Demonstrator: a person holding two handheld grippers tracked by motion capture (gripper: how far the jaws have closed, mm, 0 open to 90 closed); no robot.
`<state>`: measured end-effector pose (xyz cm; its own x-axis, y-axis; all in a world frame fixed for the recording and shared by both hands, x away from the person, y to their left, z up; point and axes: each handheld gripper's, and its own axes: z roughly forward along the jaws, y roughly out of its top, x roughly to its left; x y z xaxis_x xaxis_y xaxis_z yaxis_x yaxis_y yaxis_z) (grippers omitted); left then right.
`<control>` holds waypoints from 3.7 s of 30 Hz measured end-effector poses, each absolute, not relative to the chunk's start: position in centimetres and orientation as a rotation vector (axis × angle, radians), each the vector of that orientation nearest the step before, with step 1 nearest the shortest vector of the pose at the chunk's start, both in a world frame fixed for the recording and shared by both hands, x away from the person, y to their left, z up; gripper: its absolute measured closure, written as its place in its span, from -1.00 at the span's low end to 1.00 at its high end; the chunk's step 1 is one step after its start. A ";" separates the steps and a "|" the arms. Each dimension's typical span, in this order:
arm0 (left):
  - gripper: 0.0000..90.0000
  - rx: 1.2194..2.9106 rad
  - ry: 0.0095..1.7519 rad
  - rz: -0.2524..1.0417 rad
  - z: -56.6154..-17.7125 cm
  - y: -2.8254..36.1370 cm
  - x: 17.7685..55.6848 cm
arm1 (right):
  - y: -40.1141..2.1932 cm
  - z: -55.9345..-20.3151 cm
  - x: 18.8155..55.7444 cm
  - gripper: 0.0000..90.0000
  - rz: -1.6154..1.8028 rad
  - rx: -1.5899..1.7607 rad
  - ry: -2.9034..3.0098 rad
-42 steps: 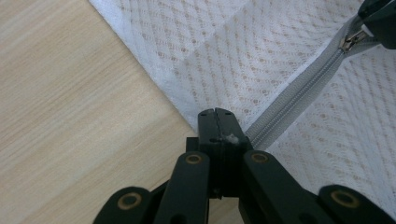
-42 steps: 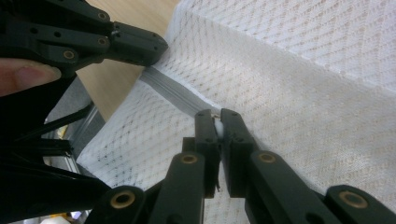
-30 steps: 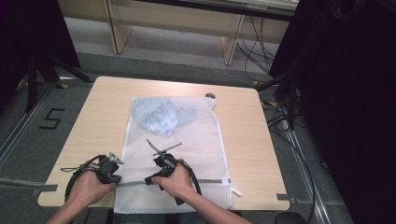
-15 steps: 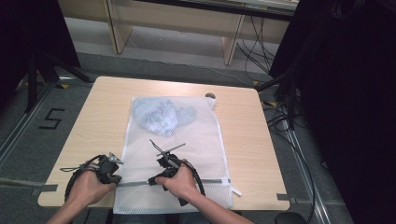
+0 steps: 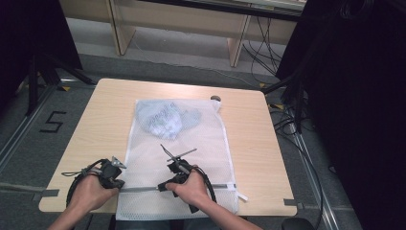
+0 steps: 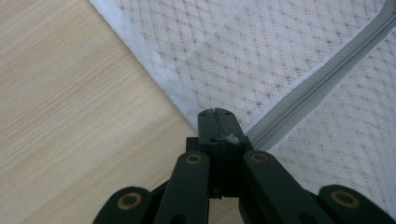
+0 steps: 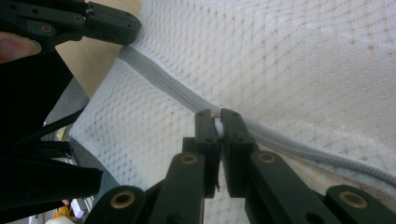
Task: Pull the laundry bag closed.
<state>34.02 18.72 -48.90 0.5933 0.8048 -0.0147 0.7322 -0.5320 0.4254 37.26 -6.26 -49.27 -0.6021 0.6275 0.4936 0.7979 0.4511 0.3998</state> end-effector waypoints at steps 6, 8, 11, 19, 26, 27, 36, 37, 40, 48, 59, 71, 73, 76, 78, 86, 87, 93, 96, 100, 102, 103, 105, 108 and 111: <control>1.00 2.440 1.232 0.249 -48.9 18.8 34.0 | -6.9 -49.1 37.3 0.94 -0.875 -1.250 -2.435; 1.00 2.440 1.233 0.249 -48.9 18.8 34.0 | -6.9 -49.2 37.3 0.94 -0.866 -1.243 -2.440; 1.00 2.436 1.231 0.251 -48.9 18.8 34.0 | -7.1 -49.1 37.3 0.94 -0.841 -1.252 -2.459; 1.00 2.437 1.235 0.247 -48.9 18.7 34.1 | -7.3 -49.3 37.3 0.94 -0.893 -1.215 -2.457; 1.00 2.438 1.235 0.258 -48.9 18.7 34.0 | -7.2 -48.8 37.2 0.93 -0.877 -1.238 -2.418; 1.00 2.438 1.232 0.260 -48.9 18.7 34.0 | -7.2 -48.8 37.2 0.93 -0.883 -1.224 -2.413; 1.00 2.437 1.224 0.260 -48.9 18.7 33.9 | -7.2 -48.8 37.0 0.94 -0.868 -1.274 -2.403; 1.00 2.437 1.224 0.260 -48.9 18.7 33.9 | -7.2 -48.9 37.1 0.94 -0.869 -1.266 -2.412; 1.00 2.439 1.223 0.259 -48.9 18.7 34.0 | -7.4 -48.9 37.0 0.94 -0.870 -1.268 -2.408; 1.00 2.439 1.223 0.258 -48.9 18.8 34.0 | -7.6 -48.8 37.0 0.94 -0.858 -1.285 -2.393; 1.00 2.440 1.222 0.257 -48.9 18.8 34.0 | -8.1 -48.8 37.0 0.94 -0.854 -1.288 -2.407; 1.00 2.439 1.224 0.253 -48.9 18.8 34.0 | -8.7 -48.9 37.0 0.94 -0.841 -1.295 -2.415; 1.00 2.436 1.224 0.253 -48.9 18.8 34.0 | -8.8 -48.9 37.1 0.94 -0.821 -1.328 -2.397; 1.00 2.435 1.226 0.254 -48.9 18.8 34.0 | -8.8 -48.9 37.1 0.94 -0.844 -1.312 -2.401; 1.00 2.433 1.228 0.253 -48.9 18.8 34.0 | -8.9 -48.9 37.1 0.94 -0.838 -1.313 -2.404; 1.00 2.420 1.237 0.261 -49.0 18.8 34.0 | -9.3 -48.9 37.1 0.94 -0.828 -1.313 -2.396; 1.00 2.422 1.237 0.261 -49.0 18.8 34.0 | -9.4 -48.9 37.1 0.94 -0.835 -1.313 -2.402; 1.00 2.434 1.228 0.251 -48.9 18.8 34.0 | -9.7 -48.8 37.1 0.94 -0.829 -1.335 -2.386; 1.00 2.430 1.229 0.255 -48.9 18.8 34.0 | -9.7 -48.8 37.1 0.94 -0.804 -1.358 -2.381; 1.00 2.426 1.230 0.254 -49.0 18.9 34.0 | -9.9 -49.0 37.2 0.94 -0.817 -1.334 -2.402; 1.00 2.420 1.238 0.259 -49.0 18.8 34.0 | -10.0 -48.9 37.2 0.94 -0.794 -1.354 -2.382; 1.00 2.424 1.234 0.260 -49.0 18.8 34.0 | -10.1 -48.9 37.3 0.94 -0.802 -1.335 -2.410; 1.00 2.431 1.225 0.253 -48.9 18.9 34.0 | -10.2 -48.9 37.3 0.94 -0.796 -1.346 -2.414; 1.00 2.434 1.222 0.250 -48.9 18.9 34.0 | -10.5 -49.1 37.3 0.93 -0.786 -1.307 -2.459; 1.00 2.426 1.228 0.254 -49.0 18.9 34.0 | -10.2 -49.0 37.2 0.94 -0.817 -1.340 -2.399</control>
<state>34.00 18.87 -48.96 0.5961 0.8026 -0.0209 0.7283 -0.5296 0.4348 37.23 -10.20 -49.00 -0.5336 0.6905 0.4884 0.8450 0.4119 0.3411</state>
